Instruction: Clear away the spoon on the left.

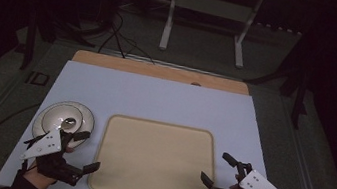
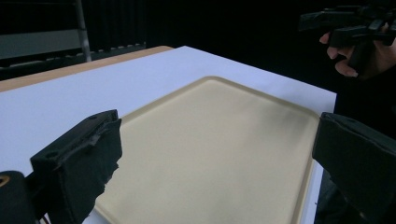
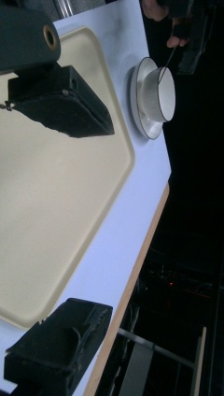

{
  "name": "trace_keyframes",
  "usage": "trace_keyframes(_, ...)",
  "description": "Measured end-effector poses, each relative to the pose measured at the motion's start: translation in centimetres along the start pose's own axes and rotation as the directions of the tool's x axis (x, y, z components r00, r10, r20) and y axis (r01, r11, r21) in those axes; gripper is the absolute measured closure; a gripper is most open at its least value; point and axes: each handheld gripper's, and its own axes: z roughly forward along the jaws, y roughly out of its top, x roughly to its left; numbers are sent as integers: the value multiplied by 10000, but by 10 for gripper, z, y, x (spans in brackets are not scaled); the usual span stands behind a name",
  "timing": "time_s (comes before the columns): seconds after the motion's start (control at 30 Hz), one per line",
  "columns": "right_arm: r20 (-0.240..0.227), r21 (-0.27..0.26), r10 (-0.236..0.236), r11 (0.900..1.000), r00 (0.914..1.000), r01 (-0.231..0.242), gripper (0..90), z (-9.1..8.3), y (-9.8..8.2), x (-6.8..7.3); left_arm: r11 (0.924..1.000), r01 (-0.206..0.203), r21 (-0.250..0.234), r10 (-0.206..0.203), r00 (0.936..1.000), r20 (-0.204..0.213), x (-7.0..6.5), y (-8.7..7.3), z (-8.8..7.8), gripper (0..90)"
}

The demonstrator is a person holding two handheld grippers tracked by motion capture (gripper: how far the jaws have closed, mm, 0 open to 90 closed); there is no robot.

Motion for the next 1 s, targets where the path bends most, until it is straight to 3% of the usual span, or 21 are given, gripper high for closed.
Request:
trace_keyframes(0.1, -54, 162, 3, 9999, 10000, -3, 136, 1, 0, 1, 9998, 37, 178, -43, 9996, 283, -3, 2, 2, 24)
trace_keyframes(0.33, -336, 223, -351, 9991, 9988, 358, 136, 3, 1, 8, 9937, -732, 847, 676, 9954, 676, -18, 9, 3, 26)
trace_keyframes(0.37, -665, 379, -337, 9986, 9972, 363, 136, 5, 2, 11, 9913, -767, 1071, 657, 9925, 1027, -22, 12, 6, 27)
trace_keyframes(0.4, -665, 379, -337, 9986, 9972, 363, 136, 5, 2, 11, 9908, -824, 1069, 711, 9919, 1048, -25, 14, 6, 27)
trace_keyframes(0.5, -837, 291, -429, 9985, 9956, 455, 136, 5, 3, 14, 9919, -878, 919, 720, 9839, 1635, -33, 27, 6, 27)
trace_keyframes(0.6, -1290, 115, -241, 9996, 9914, 258, 136, 4, 3, 13, 9872, -1105, 1148, 872, 9778, 1907, -38, 43, 4, 27)
trace_keyframes(0.7, -1341, 66, -215, 9997, 9907, 226, 136, 4, 3, 13, 9842, -1342, 1154, 1131, 9783, 1734, -39, 52, 0, 28)
trace_keyframes(0.87, -1317, 176, -160, 9997, 9912, 184, 138, 5, 2, 15, 9847, -1353, 1096, 1213, 9846, 1257, -33, 71, -14, 28)
trace_keyframes(0.9, -1253, 121, -257, 9996, 9918, 274, 138, 5, 3, 15, 9845, -1311, 1161, 1207, 9884, 924, -28, 79, -21, 32)
trace_keyframes(0.93, -1253, 121, -257, 9996, 9918, 274, 138, 5, 3, 15, 9845, -1311, 1161, 1207, 9884, 924, -28, 79, -21, 32)
trace_keyframes(1.0, -1143, 22, -281, 9996, 9930, 286, 137, 4, 4, 16, 9839, -1279, 1247, 1223, 9912, 516, -24, 85, -30, 32)
